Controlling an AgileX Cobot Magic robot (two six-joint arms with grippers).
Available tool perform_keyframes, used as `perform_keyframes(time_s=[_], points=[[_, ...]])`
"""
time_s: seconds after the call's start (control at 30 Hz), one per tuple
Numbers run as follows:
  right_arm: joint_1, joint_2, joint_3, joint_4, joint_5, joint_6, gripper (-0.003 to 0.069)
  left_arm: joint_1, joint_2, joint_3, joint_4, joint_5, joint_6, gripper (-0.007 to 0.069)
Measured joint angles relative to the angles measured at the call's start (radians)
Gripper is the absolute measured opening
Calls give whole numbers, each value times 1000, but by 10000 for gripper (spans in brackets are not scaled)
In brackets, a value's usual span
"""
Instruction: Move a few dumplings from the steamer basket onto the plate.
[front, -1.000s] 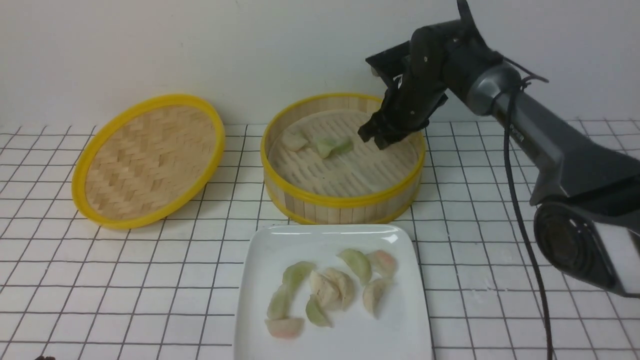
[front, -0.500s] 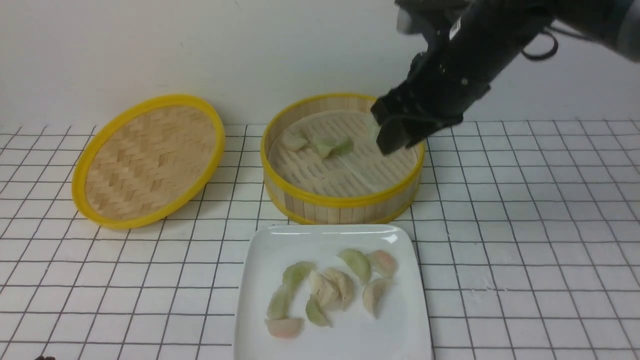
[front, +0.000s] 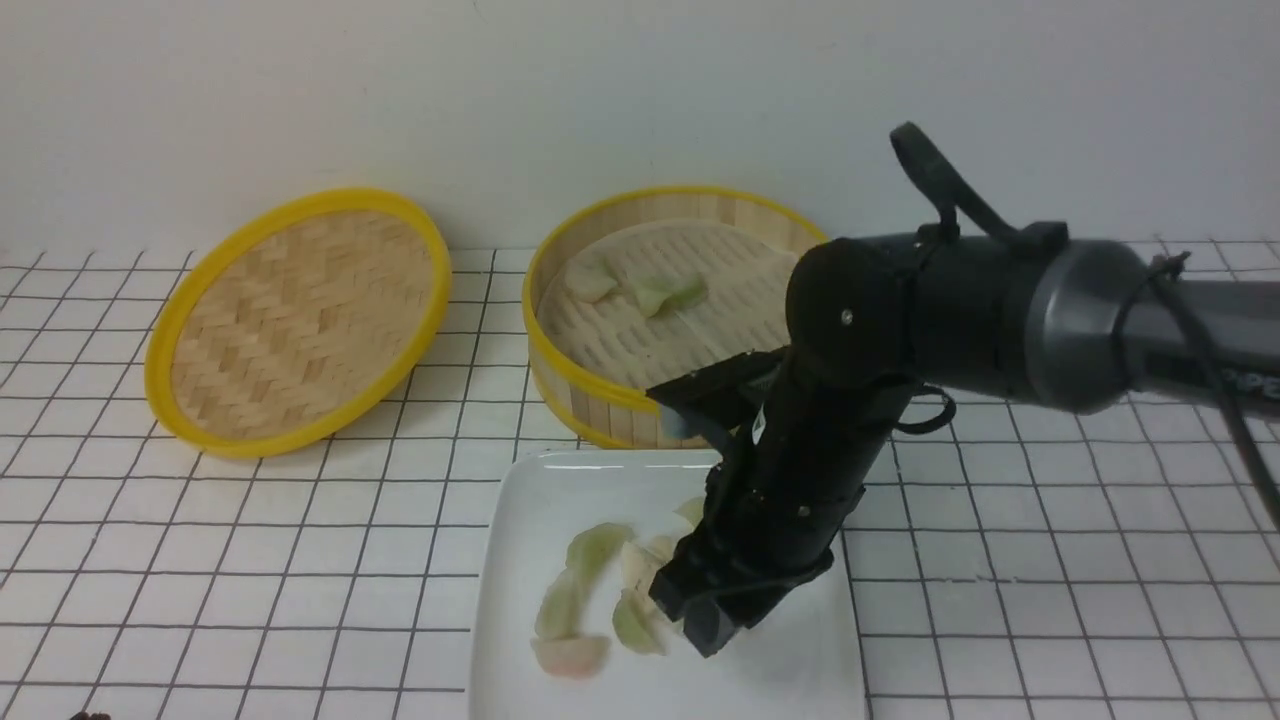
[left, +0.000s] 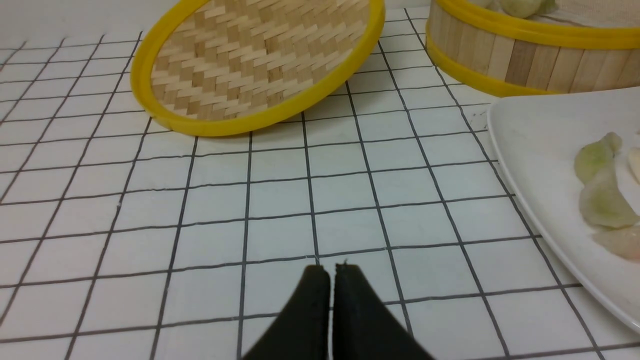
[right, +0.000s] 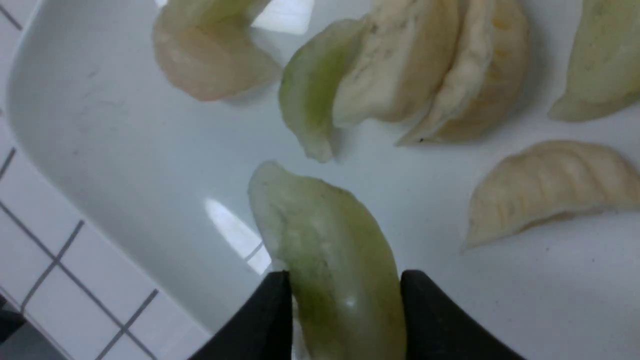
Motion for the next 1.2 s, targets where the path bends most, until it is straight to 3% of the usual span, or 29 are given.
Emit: perform_keyframes(time_s=[0.2,0.3,0.47,0.5,0.57,0.6,0.63,0.87,1.2], points=[[0,16,-14,-7,39,18,433,0,0,0,0,0,0,-6],[0,10,-65,-36,113,25,439,0,0,0,0,0,0,-6],[0,-128,-108,-89,122,91,286,0,0,0,0,0,0,-6],[0,-230,-108,-112,130,119,189,0,0,0,0,0,0,-6],[0,-293,-108,-133,135,137,134,0,0,0,0,0,0,-6],[0,-399,-108,-176,141,170,50,0,0,0,0,0,0,-6],[0,-467,-108,-199,144,191,27,0,0,0,0,0,0,-6],[0,-915,-5,-348,112,328,-13,0,0,0,0,0,0,-6],[0,-1583,598,-474,-410,502,-15,0,0,0,0,0,0,-6]])
